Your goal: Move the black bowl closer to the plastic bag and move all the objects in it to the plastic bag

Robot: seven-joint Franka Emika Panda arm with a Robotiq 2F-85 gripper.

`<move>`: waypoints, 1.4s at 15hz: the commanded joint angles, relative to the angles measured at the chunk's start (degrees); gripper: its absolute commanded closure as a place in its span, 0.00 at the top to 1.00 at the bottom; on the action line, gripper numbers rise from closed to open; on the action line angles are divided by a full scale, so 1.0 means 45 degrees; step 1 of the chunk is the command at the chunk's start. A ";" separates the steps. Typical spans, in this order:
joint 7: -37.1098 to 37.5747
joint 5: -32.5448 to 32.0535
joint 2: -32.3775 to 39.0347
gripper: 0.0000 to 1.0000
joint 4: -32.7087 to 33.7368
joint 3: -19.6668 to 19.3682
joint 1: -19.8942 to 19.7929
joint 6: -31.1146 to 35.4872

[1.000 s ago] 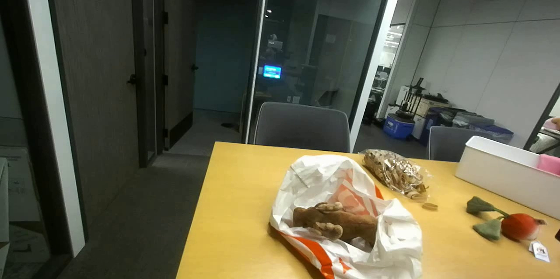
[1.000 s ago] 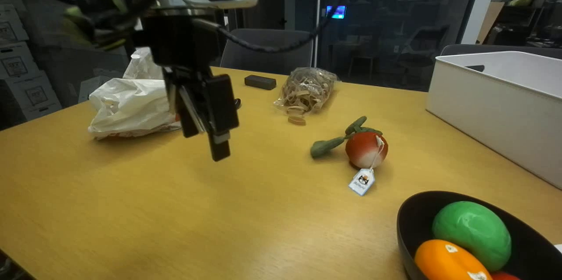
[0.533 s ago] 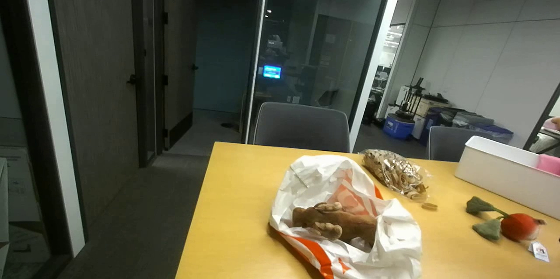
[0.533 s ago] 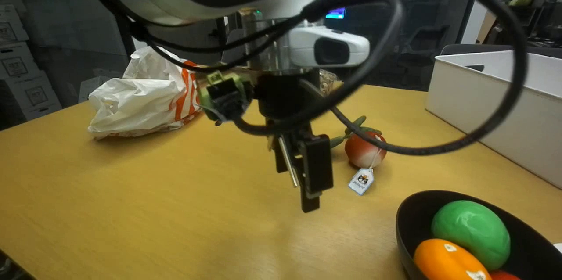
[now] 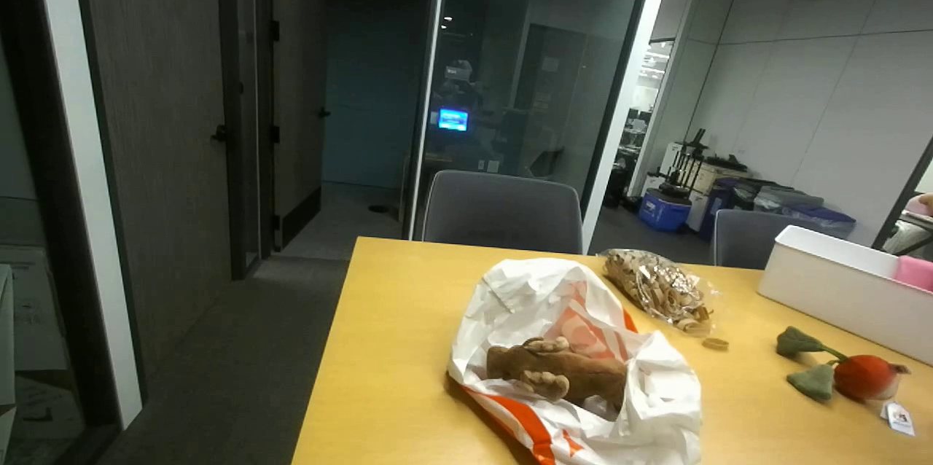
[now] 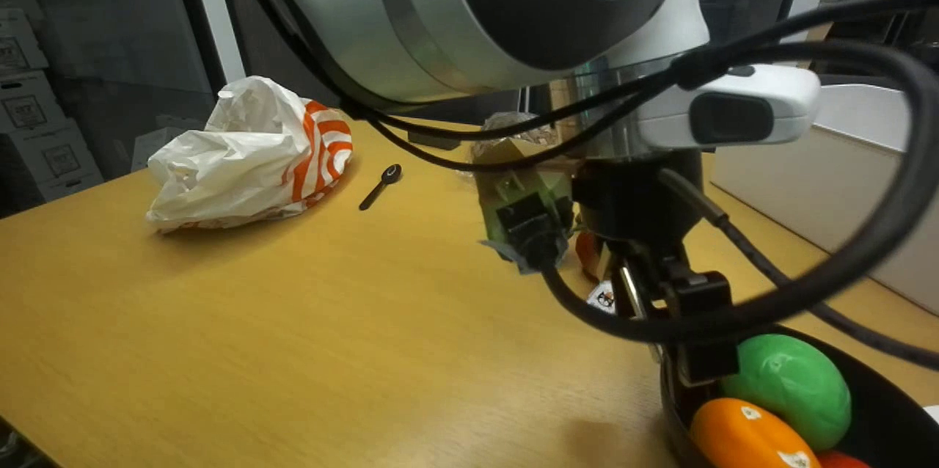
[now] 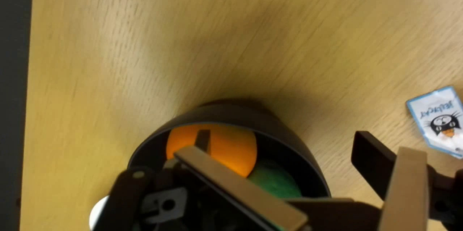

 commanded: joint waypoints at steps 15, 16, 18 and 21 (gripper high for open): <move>0.0803 -0.1269 0.1737 0.62 0.0099 -0.1719 0.1415 0.3553; 0.0730 -0.1182 0.1762 0.55 0.0094 -0.1710 0.1436 0.3566; 0.0622 -0.0976 0.1794 0.40 0.0074 -0.1686 0.1470 0.3533; 0.0175 -0.0294 0.1817 0.17 0.0008 -0.1569 0.1453 0.3499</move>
